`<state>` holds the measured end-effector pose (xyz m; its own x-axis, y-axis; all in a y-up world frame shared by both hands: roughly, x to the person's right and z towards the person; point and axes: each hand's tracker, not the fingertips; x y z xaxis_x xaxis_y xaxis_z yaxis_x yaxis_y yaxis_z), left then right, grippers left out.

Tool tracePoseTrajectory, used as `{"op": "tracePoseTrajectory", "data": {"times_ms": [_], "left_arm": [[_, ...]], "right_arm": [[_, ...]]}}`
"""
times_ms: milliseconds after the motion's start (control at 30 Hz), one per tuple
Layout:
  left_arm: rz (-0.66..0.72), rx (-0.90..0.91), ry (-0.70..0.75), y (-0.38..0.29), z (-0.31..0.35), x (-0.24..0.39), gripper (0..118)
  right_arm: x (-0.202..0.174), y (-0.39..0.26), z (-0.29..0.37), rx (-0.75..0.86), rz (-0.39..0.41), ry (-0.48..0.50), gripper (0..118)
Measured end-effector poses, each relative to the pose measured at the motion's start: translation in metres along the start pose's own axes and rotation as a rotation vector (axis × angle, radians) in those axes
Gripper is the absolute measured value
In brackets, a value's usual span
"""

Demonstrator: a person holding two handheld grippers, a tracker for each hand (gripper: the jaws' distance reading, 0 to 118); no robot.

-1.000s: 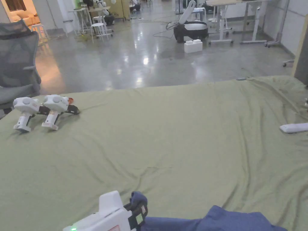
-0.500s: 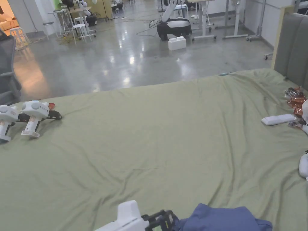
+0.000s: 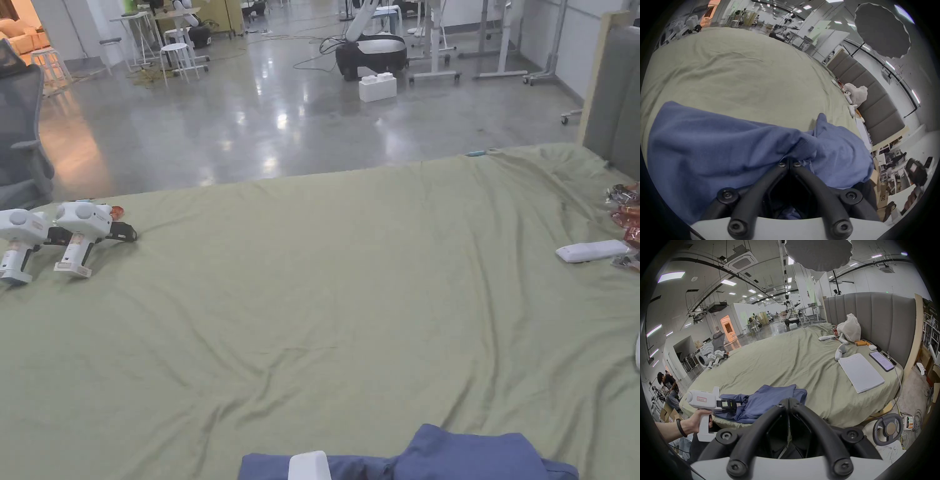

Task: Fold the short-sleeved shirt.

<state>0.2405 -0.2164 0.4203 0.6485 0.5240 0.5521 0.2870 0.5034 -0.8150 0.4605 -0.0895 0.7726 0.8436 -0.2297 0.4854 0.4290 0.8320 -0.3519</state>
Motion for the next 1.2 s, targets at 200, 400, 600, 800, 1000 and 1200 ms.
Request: {"op": "tracePoseTrajectory", "data": {"times_ms": [200, 400, 600, 800, 1000, 1200], "left_arm": [[0.113, 0.215, -0.056, 0.009, 0.095, -0.043, 81], [0.439, 0.304, -0.024, 0.004, 0.133, -0.133, 86], [0.575, 0.203, -0.163, -0.012, 0.08, -0.153, 38], [0.598, 0.277, -0.146, -0.016, 0.098, -0.149, 6], [0.452, 0.413, 0.0, 0.008, 0.188, -0.144, 5], [0.231, 0.349, -0.049, 0.028, 0.196, -0.049, 5]], "right_arm": [[-0.003, 0.002, -0.009, -0.014, -0.011, 0.032, 0], [-0.006, -0.004, -0.022, -0.034, -0.02, 0.072, 0], [-0.013, 0.0, -0.014, -0.039, 0.002, 0.064, 0], [-0.006, 0.001, -0.004, -0.029, 0.006, 0.037, 0], [-0.004, 0.003, -0.006, -0.02, -0.004, 0.053, 0], [-0.004, -0.001, -0.02, -0.011, -0.047, 0.08, 0]]}}
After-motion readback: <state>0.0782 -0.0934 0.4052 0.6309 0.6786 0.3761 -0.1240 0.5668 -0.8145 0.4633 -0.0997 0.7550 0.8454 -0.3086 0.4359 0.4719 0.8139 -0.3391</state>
